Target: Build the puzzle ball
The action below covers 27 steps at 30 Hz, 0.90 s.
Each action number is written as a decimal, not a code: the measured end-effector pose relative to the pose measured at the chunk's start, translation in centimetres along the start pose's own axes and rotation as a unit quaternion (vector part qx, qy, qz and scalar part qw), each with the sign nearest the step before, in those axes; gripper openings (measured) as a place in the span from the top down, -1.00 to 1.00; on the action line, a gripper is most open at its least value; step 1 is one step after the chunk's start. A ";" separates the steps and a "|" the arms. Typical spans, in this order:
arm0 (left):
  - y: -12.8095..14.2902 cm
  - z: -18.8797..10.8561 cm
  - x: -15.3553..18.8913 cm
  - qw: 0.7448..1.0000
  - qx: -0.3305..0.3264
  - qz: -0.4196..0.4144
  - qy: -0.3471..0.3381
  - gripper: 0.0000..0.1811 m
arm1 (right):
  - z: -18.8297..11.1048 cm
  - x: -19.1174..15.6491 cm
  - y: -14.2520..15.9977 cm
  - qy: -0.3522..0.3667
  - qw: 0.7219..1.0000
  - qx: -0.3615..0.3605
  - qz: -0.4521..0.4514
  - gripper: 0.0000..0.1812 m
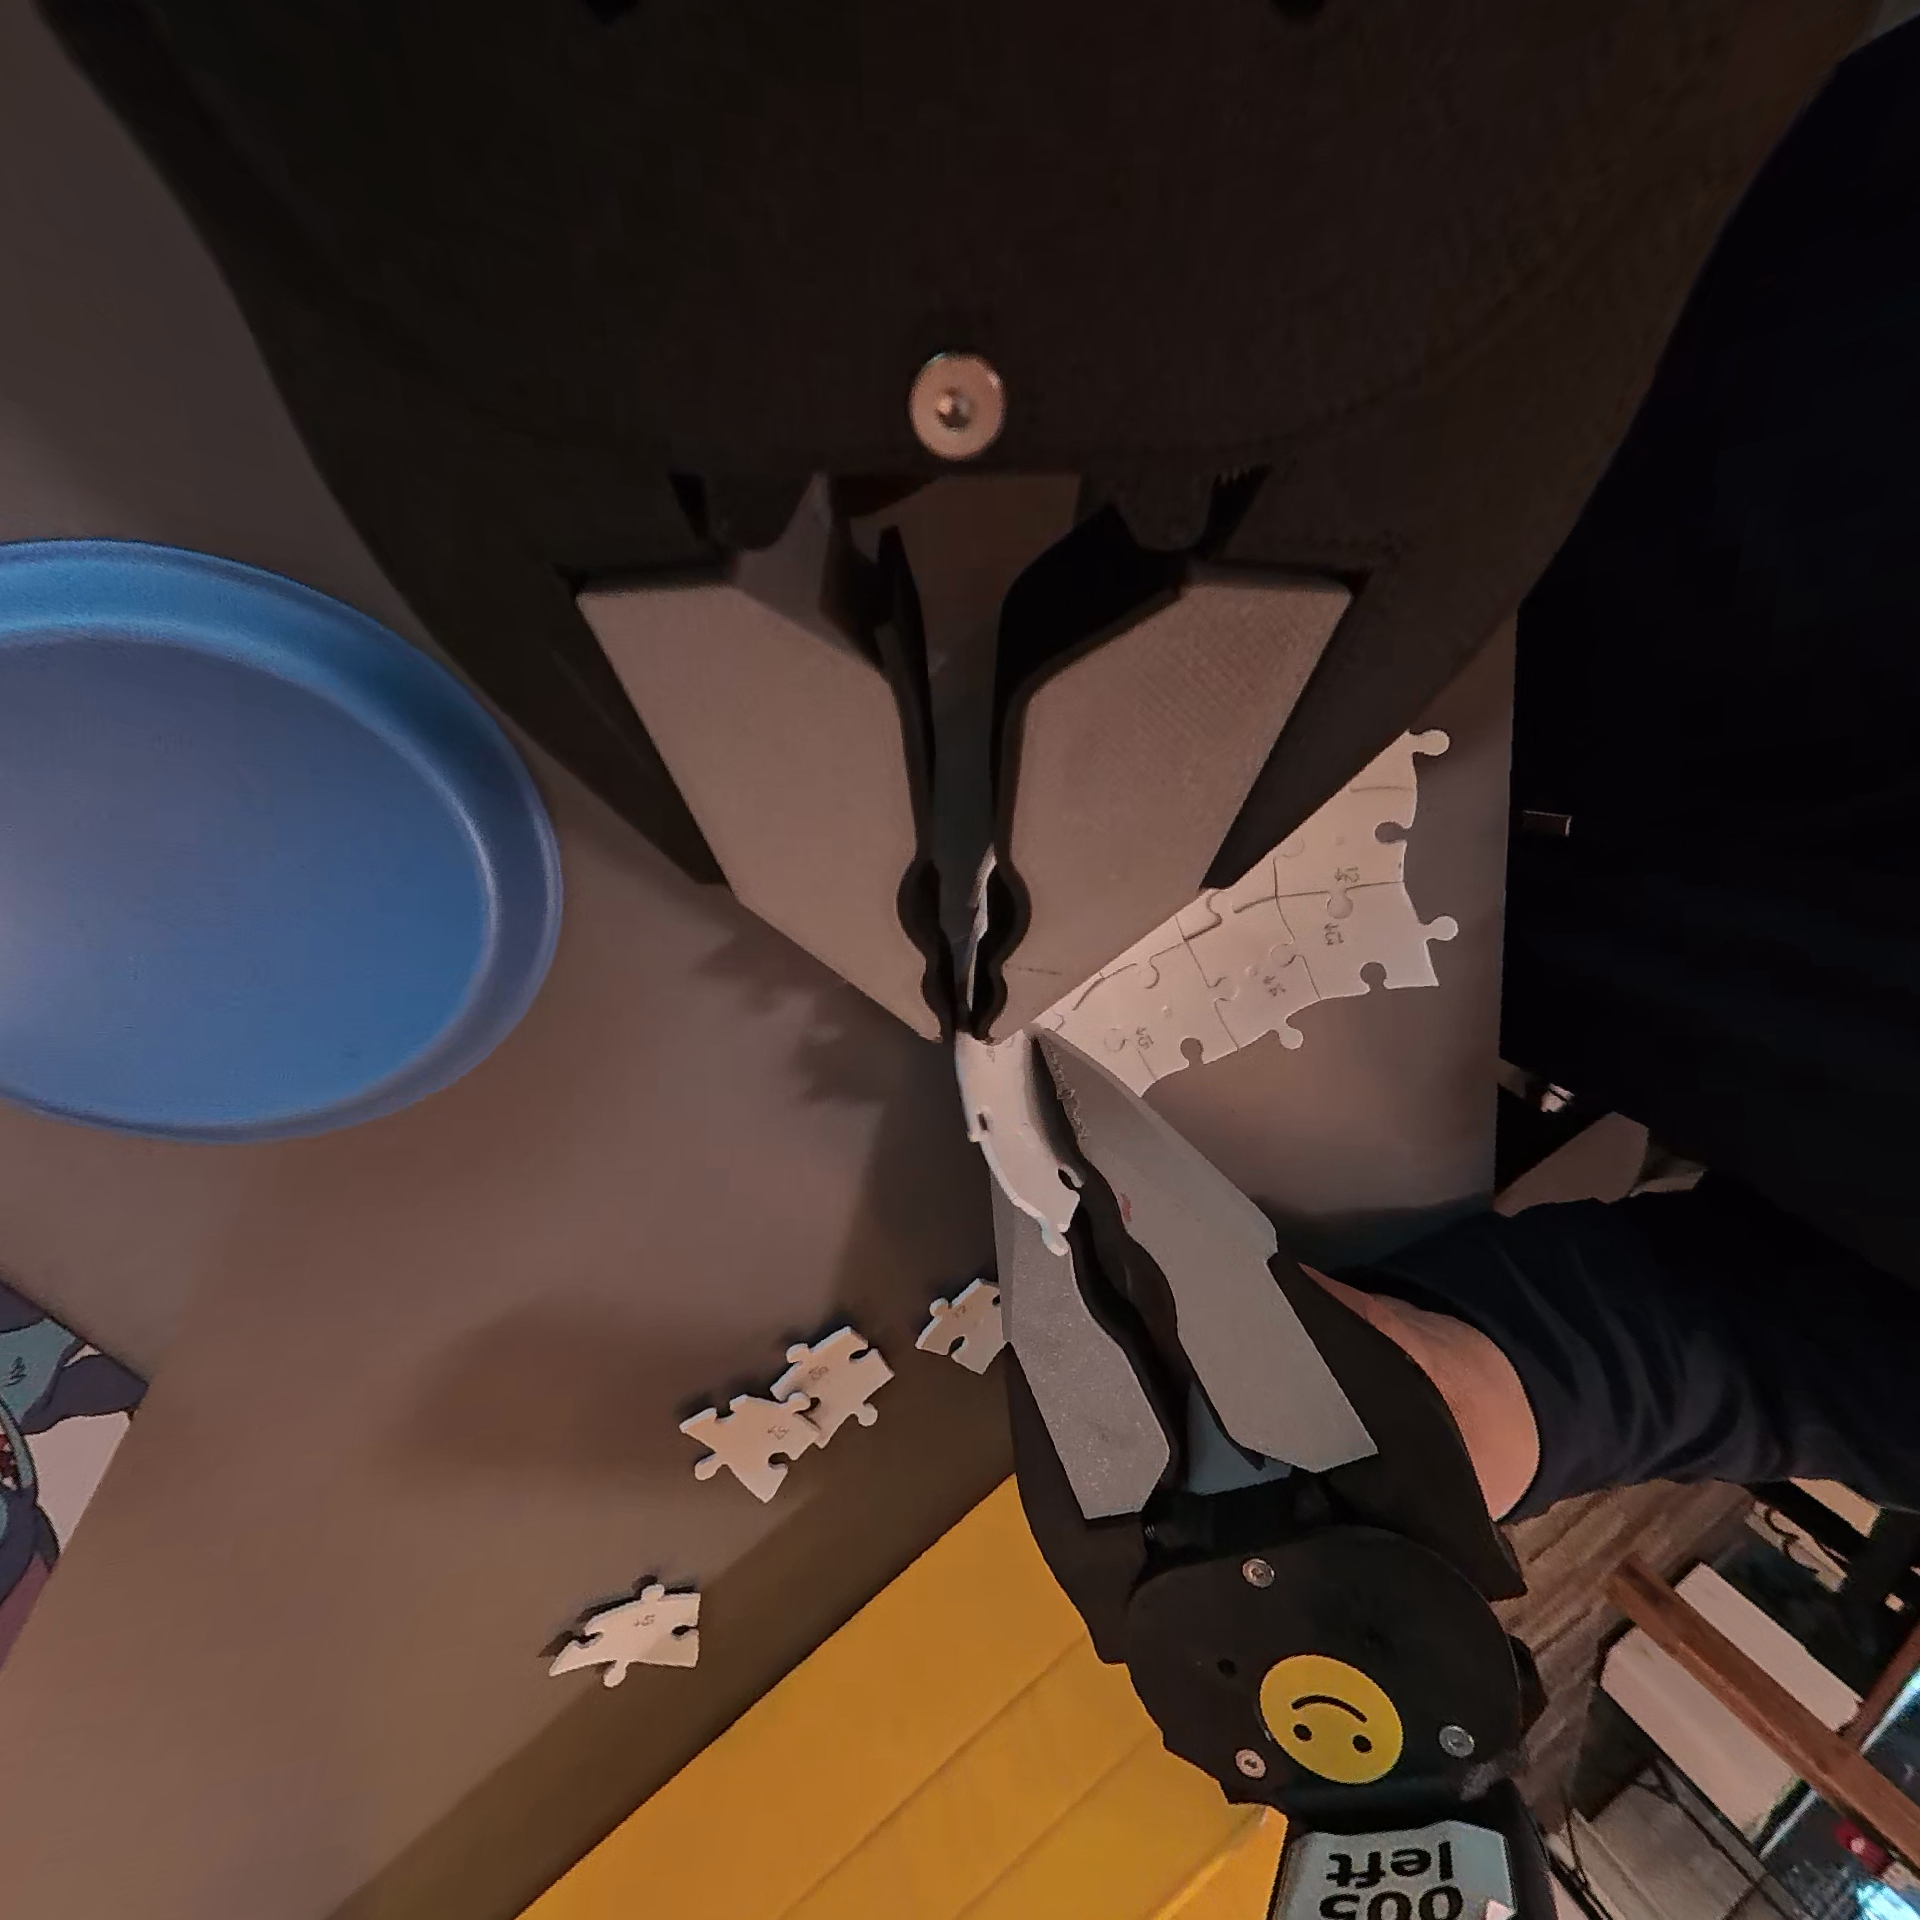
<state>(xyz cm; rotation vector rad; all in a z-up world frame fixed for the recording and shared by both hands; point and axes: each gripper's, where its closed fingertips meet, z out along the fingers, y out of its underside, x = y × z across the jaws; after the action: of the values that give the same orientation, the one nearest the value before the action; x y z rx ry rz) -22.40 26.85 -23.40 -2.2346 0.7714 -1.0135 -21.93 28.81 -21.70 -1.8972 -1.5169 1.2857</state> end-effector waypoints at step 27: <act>0.0 -0.1 -0.2 1.000 0.007 -0.004 -0.006 0.96 | 0.2 0.7 0.3 0.034 0.999 -0.002 -0.021 0.91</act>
<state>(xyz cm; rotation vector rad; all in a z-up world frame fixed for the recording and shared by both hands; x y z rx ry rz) -22.58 26.98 -23.43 -2.2313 0.7482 -1.0050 -21.94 29.31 -22.29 -1.8811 -1.5185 1.1885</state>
